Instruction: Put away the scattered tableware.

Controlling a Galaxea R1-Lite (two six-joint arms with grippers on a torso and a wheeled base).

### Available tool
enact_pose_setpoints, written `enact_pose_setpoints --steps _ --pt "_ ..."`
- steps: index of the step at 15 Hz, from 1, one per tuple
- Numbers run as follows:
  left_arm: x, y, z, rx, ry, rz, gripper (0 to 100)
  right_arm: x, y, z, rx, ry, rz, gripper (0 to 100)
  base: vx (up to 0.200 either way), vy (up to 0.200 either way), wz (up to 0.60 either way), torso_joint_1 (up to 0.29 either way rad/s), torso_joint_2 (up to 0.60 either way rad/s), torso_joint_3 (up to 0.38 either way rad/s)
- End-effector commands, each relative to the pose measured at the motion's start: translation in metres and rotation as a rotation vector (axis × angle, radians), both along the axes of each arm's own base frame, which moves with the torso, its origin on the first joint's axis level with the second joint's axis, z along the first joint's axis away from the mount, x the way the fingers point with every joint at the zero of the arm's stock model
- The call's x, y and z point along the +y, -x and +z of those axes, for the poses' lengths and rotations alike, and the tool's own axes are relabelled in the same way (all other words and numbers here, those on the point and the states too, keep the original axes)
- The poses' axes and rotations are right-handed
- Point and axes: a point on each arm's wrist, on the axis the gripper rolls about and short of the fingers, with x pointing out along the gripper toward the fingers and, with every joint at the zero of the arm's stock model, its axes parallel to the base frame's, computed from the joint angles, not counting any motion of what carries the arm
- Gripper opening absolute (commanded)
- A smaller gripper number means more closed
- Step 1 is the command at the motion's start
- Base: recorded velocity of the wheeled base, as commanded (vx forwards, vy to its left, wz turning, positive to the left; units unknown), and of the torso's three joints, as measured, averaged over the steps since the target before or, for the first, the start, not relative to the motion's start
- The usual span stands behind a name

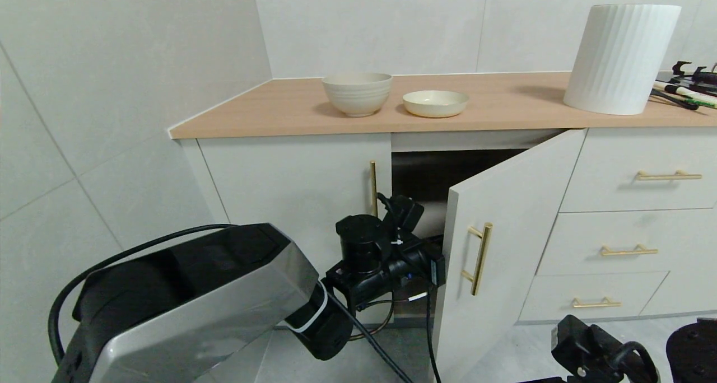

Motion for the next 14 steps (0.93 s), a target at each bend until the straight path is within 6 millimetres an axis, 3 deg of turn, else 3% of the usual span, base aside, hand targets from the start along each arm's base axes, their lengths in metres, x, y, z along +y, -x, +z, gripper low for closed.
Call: enact_pose_setpoints --steps 1,4,12,14 --pt "0.000 0.000 -0.002 0.004 -0.003 0.000 0 0.000 0.000 -0.001 0.002 0.002 0.002 100 0.000 0.000 0.00 0.000 0.00 0.000" --pt "-0.001 0.000 -0.002 0.004 -0.003 0.000 0 0.001 0.000 -0.001 0.003 0.003 0.002 100 -0.133 0.000 0.00 0.002 0.00 0.002" --pt "-0.004 -0.004 -0.010 0.002 -0.002 0.000 0 0.001 0.000 -0.001 0.003 0.002 0.005 100 0.000 0.000 0.00 0.000 0.00 0.000" --pt "-0.014 0.006 -0.009 -0.012 0.012 -0.034 0 0.001 0.001 0.000 0.003 -0.001 0.015 100 0.000 0.000 0.00 0.000 0.00 0.000"
